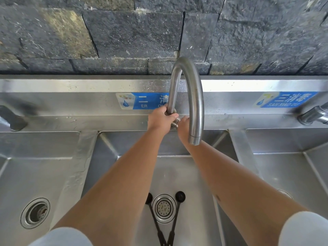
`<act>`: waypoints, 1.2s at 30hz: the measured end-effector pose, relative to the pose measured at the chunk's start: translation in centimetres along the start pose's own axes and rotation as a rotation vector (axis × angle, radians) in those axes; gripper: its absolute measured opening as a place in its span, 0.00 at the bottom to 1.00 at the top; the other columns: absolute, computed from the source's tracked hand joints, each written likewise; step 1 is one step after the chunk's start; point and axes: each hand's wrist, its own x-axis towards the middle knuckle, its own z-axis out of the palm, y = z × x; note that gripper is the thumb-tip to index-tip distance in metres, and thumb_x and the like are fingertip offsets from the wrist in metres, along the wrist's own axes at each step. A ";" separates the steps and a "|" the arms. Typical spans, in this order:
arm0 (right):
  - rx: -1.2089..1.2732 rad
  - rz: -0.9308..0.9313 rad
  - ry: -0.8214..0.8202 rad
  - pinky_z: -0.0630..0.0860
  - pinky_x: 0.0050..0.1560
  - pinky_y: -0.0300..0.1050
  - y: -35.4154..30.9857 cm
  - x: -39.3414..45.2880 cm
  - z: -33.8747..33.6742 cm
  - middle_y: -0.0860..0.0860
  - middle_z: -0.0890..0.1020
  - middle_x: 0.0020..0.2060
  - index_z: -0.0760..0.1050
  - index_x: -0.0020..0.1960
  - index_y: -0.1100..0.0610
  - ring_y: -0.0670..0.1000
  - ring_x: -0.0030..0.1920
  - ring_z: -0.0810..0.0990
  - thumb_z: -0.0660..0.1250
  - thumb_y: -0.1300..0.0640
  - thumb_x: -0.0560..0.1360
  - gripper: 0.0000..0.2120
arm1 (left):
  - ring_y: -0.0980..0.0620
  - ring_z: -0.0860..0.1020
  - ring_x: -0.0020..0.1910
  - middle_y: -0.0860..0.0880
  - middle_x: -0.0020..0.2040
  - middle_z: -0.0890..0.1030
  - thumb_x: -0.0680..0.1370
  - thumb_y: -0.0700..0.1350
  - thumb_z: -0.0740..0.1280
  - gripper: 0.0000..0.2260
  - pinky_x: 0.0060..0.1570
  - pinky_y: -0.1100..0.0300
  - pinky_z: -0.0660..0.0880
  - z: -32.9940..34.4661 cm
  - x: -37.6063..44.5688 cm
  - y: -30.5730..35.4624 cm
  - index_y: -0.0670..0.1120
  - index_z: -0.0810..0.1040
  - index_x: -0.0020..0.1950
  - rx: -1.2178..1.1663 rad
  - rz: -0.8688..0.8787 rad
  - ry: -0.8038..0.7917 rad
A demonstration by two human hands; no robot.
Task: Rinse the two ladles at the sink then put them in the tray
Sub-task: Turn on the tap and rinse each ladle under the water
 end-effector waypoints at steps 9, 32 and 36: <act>0.116 0.053 0.117 0.69 0.38 0.35 -0.3 -0.2 0.1 0.44 0.65 0.30 0.59 0.32 0.47 0.48 0.34 0.70 0.53 0.51 0.82 0.19 | 0.50 0.82 0.44 0.56 0.39 0.79 0.71 0.49 0.73 0.12 0.46 0.49 0.82 0.2 0.0 -0.1 0.57 0.80 0.54 -0.116 -0.044 -0.023; -0.106 0.435 -0.353 0.72 0.49 0.42 21.9 -15.8 4.4 0.58 0.82 0.56 0.77 0.57 0.59 0.59 0.56 0.79 0.58 0.54 0.80 0.14 | 0.48 0.75 0.53 0.44 0.58 0.79 0.79 0.41 0.59 0.13 0.50 0.63 0.72 9.6 -18.9 -20.0 0.47 0.75 0.62 -0.012 -0.651 -0.263; -0.074 0.466 -0.390 0.72 0.54 0.42 25.3 -18.4 7.3 0.57 0.82 0.57 0.77 0.59 0.58 0.58 0.58 0.79 0.61 0.50 0.79 0.15 | 0.45 0.78 0.52 0.44 0.51 0.81 0.79 0.38 0.59 0.09 0.53 0.58 0.74 12.1 -20.9 -23.7 0.44 0.78 0.53 0.124 -0.615 -0.430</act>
